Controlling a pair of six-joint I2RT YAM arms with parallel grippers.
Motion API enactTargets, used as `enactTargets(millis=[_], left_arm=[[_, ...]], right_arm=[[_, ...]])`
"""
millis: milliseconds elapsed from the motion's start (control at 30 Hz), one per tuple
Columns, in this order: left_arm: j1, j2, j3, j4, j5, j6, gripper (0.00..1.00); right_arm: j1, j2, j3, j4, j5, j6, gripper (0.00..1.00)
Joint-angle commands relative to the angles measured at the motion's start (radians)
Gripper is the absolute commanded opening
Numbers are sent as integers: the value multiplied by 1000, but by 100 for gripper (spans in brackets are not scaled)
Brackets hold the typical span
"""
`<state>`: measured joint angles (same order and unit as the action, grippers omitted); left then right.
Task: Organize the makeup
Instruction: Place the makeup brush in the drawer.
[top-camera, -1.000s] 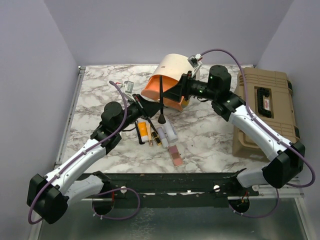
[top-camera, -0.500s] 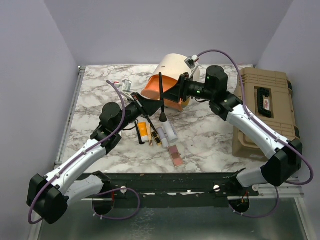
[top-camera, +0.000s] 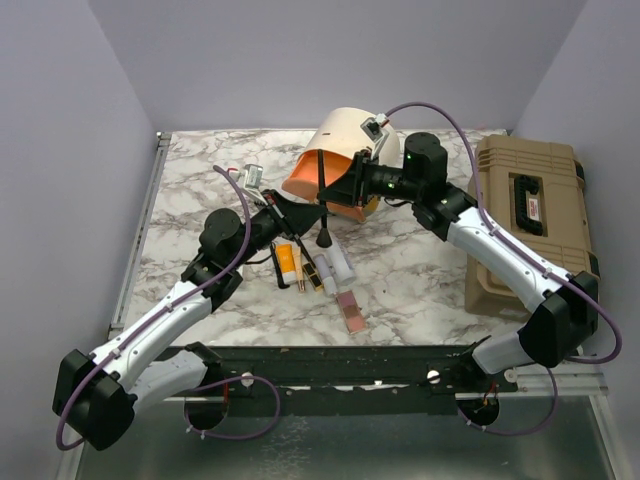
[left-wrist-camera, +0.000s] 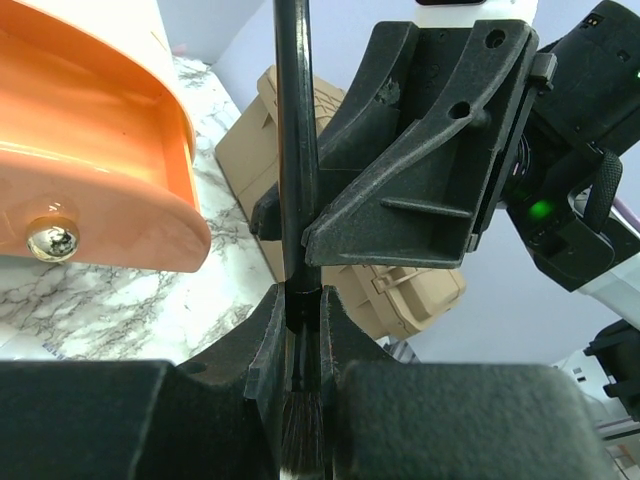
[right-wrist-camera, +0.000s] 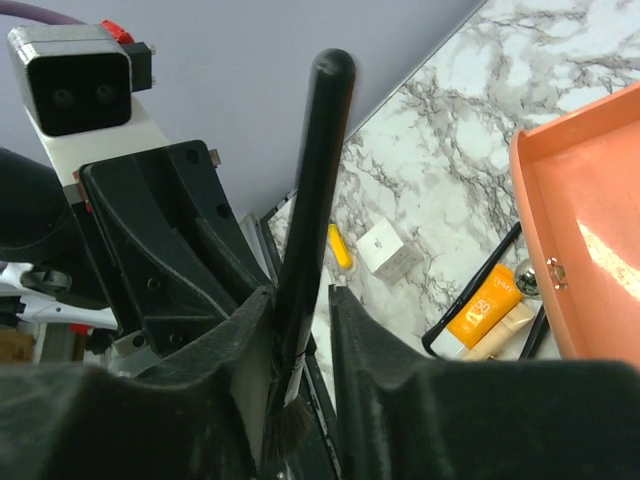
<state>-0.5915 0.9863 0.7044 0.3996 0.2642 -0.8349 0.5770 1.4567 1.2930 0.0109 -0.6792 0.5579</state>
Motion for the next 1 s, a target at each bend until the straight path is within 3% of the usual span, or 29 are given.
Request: enactTargets(millis=[0, 233, 267, 333, 400, 533, 733, 967], left_arm=[[-6, -26, -8, 41, 9, -1, 0], [-7, -28, -14, 41, -1, -4, 0], [-7, -26, -13, 41, 1, -4, 7], [-6, -15, -7, 36, 6, -6, 41], [-7, -6, -2, 27, 8, -4, 58], [-6, -8, 6, -7, -5, 13, 71], [-7, -69, 25, -150, -127, 93, 85], [-5, -74, 56, -360, -330, 130, 87]], right_arm=[[7, 12, 25, 21, -26, -3, 28], [7, 3, 22, 19, 2, -2, 17], [6, 0, 22, 13, 12, -3, 16], [6, -4, 24, 2, 25, -8, 14], [6, -4, 27, -6, 36, -10, 10], [7, -5, 39, -52, 86, -17, 6], [7, -16, 71, -128, 215, -61, 5], [5, 12, 264, -361, 523, -204, 5]])
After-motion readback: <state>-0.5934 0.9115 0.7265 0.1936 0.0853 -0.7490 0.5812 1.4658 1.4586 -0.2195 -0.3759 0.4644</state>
